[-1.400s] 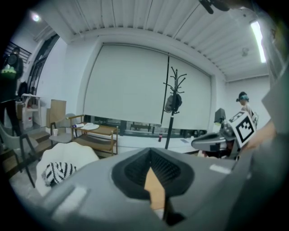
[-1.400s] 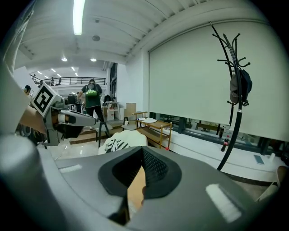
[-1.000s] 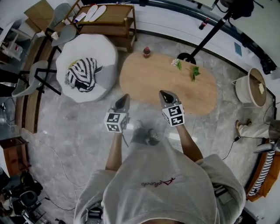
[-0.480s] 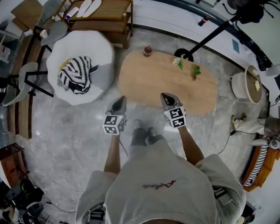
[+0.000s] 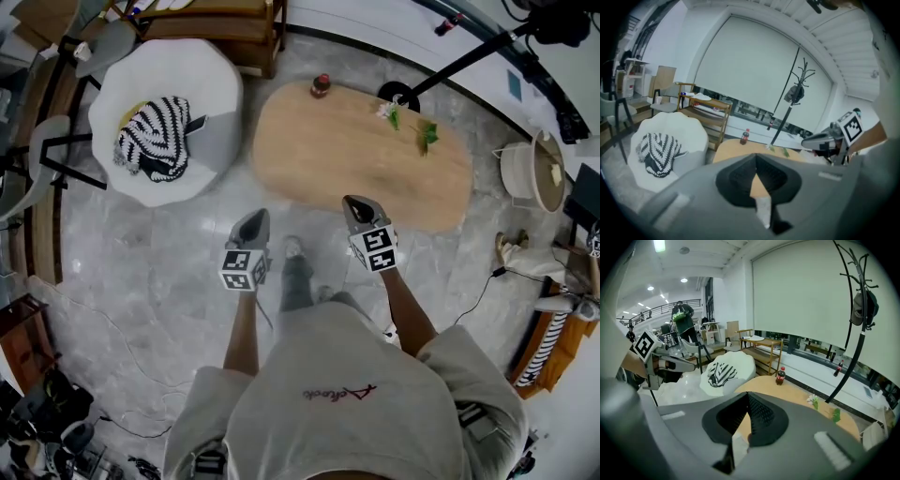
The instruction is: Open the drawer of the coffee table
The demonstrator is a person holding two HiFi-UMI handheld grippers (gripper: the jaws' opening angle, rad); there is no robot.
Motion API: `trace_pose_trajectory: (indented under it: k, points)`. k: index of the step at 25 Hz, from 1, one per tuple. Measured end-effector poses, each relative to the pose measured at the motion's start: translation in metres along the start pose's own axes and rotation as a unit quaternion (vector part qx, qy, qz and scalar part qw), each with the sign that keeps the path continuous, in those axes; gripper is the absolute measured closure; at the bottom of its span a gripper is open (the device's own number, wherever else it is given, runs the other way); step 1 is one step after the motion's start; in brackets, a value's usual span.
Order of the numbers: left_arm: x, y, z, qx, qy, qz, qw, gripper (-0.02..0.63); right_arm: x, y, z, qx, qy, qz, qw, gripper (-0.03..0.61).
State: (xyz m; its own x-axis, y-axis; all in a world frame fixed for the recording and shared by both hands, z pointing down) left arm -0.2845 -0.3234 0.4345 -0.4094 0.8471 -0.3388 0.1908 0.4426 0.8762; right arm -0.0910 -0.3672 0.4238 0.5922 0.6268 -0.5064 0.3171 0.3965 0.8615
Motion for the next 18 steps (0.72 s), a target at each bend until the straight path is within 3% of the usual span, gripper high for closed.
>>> trace_pose_trajectory:
  k: [18]
  points:
    - [0.061,0.105,0.089,-0.018,-0.002,-0.028,0.9994,0.614,0.088,0.105,-0.035,-0.015,-0.021,0.002,1.000,0.574]
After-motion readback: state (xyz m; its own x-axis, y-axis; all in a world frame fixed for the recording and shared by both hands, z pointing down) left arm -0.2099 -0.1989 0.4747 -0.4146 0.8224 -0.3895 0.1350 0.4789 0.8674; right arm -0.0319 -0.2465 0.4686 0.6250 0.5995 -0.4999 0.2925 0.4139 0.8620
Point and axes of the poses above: the fingertips, and each gripper's own axes: x backward along the fingers, z to its right, y out of its underside, the point moved 1 cm from there along x, backward along the fingers, and after that the axes turned 9 degrees about z, right-handed, at the moved point
